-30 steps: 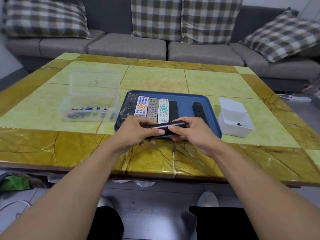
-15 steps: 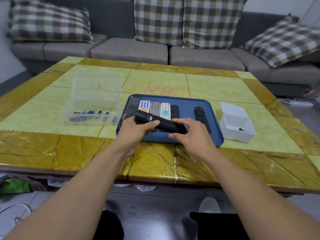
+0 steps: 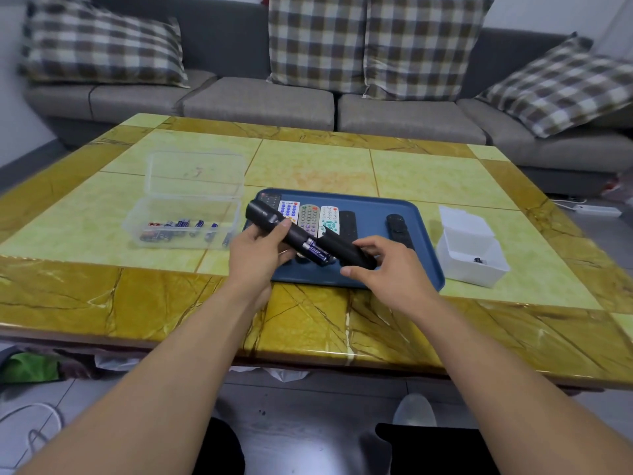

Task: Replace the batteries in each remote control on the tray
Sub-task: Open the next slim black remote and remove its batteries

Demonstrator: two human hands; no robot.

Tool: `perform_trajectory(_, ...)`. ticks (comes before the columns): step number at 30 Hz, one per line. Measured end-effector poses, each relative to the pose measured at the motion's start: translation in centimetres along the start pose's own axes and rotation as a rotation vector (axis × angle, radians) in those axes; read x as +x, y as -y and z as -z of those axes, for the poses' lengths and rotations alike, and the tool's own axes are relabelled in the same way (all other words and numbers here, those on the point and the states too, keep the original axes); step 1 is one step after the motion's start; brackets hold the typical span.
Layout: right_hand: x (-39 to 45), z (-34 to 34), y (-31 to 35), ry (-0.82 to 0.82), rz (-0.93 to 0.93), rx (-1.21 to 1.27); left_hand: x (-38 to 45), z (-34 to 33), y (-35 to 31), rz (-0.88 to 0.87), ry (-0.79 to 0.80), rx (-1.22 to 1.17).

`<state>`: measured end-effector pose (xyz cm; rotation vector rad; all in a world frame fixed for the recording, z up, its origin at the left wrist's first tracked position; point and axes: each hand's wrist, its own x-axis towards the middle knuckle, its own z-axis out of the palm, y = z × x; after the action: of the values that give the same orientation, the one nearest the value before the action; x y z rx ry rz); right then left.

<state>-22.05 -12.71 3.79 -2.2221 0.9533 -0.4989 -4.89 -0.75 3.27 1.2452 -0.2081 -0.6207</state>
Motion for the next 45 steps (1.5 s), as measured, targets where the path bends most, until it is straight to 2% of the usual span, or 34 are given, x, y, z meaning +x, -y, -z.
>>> perform_trajectory(5, -0.4, 0.2, 0.1, 0.167, 0.027, -0.061, 0.0, 0.0, -0.2, 0.031, -0.1, -0.047)
perform_trajectory(9, -0.8, 0.7, 0.0, 0.263, 0.048, -0.124, -0.2, -0.3, -0.4, 0.049, -0.115, -0.073)
perform_trajectory(15, -0.8, 0.6, -0.4, 0.335, 0.017, -0.343, -0.8, -1.1, -0.9, 0.248, 0.101, -0.208)
perform_trajectory(18, -1.1, 0.1, -0.2, 0.334, 0.012, -0.418, -1.2, -1.4, -1.0, 0.268, 0.233, -0.211)
perform_trajectory(22, -1.3, -0.4, 0.3, 0.307, 0.055, -0.517, -1.7, -1.8, -0.8, 0.224, 0.292, -0.15)
perform_trajectory(25, -1.4, -0.2, 0.6, 0.284, 0.057, -0.48, -1.8, -1.9, -0.6, 0.218, 0.297, -0.137)
perform_trajectory(27, -1.4, 0.0, 1.0, 0.176, 0.086, -0.398, -1.9, -2.0, -0.5, 0.206, 0.32, -0.113)
perform_trajectory(31, -1.4, 0.3, 1.9, -0.168, 0.235, -0.082, -2.1, -2.2, -0.3, 0.221, 0.38, -0.156)
perform_trajectory(33, -1.5, 0.3, 2.2, -0.224, 0.29, -0.004, -2.2, -2.4, -0.3, 0.229, 0.395, -0.168)
perform_trajectory(45, -1.3, -0.2, 2.5, -0.138, 0.313, -0.026, -2.8, -2.6, -0.2, 0.239, 0.397, -0.099)
